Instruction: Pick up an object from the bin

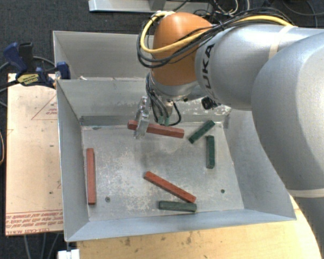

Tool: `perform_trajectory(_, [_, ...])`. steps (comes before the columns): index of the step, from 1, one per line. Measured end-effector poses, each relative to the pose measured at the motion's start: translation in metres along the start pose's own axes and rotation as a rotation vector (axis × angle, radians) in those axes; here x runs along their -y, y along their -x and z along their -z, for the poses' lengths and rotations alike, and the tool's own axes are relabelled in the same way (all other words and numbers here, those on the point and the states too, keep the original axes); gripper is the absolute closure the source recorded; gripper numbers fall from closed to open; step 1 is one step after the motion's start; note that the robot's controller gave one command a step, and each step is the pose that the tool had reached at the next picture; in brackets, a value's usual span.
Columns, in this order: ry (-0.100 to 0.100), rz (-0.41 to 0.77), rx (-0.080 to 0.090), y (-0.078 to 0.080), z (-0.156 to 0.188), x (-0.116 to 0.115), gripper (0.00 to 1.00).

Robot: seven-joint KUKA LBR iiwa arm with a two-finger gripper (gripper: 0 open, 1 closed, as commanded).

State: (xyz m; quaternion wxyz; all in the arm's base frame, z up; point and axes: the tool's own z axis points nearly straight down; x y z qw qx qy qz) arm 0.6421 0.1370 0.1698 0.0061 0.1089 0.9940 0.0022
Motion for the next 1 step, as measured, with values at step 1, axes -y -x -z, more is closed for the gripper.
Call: perform_trajectory(1, [0.004, 0.044, -0.002, -0.0329, 0.0740, -0.0656, 1.00])
